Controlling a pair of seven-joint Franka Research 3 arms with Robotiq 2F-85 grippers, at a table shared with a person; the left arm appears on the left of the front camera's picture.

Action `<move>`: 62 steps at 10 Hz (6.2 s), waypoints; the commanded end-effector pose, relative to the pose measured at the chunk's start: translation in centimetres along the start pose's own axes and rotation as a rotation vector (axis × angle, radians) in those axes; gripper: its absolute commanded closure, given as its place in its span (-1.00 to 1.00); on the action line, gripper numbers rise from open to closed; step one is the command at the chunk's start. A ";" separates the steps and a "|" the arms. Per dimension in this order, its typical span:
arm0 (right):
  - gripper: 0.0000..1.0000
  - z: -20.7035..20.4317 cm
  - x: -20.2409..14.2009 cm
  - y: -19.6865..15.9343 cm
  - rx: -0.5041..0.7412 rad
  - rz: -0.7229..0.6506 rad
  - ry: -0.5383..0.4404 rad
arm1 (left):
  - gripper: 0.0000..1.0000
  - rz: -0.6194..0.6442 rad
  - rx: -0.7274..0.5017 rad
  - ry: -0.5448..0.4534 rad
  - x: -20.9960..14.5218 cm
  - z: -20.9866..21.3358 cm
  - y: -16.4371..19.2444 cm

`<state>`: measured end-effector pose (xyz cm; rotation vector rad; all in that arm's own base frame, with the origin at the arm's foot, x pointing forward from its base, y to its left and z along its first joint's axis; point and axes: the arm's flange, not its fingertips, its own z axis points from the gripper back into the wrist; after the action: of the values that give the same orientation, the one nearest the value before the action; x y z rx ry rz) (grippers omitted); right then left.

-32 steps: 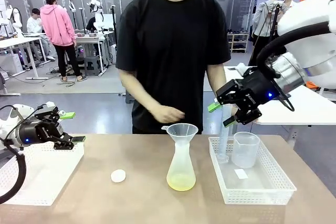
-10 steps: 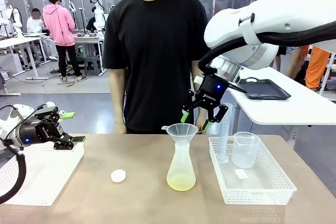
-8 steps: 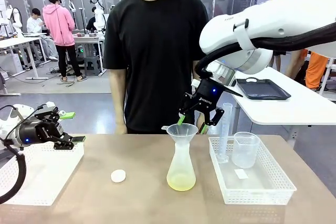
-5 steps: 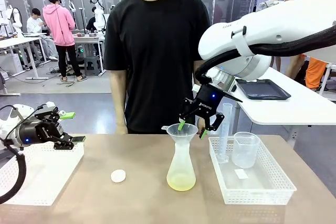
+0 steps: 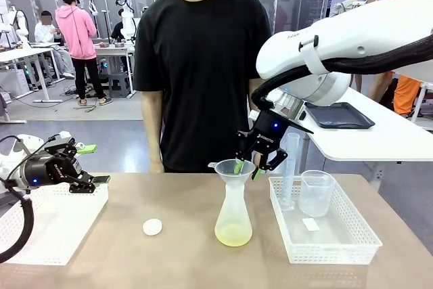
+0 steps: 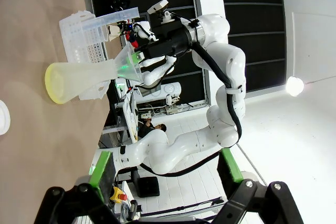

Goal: Prepare the solutions needed for the experiment.
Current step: Once the solution is in the Big flask , pick up the Plastic Funnel and place it back into the right Organizing basket.

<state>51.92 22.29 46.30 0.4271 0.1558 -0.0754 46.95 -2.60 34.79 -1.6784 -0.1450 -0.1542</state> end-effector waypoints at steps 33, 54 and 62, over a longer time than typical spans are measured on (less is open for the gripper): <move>1.00 8.6 -8.3 0.2 0.094 0.129 -0.298 | -1.00 -0.006 -0.009 -0.010 0.1 -0.1 -0.1; 1.00 3.8 -7.0 -22.4 0.054 -0.312 -0.180 | -1.00 -0.006 -0.009 -0.010 0.1 -0.1 -0.1; -0.16 1.3 -5.0 -22.8 0.052 -0.353 -0.123 | -1.00 -0.006 -0.009 -0.010 0.1 -0.1 -0.1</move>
<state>45.07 1.25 38.89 0.4415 0.1097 -0.4628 46.95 -2.58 34.79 -1.6783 -0.1453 -0.1538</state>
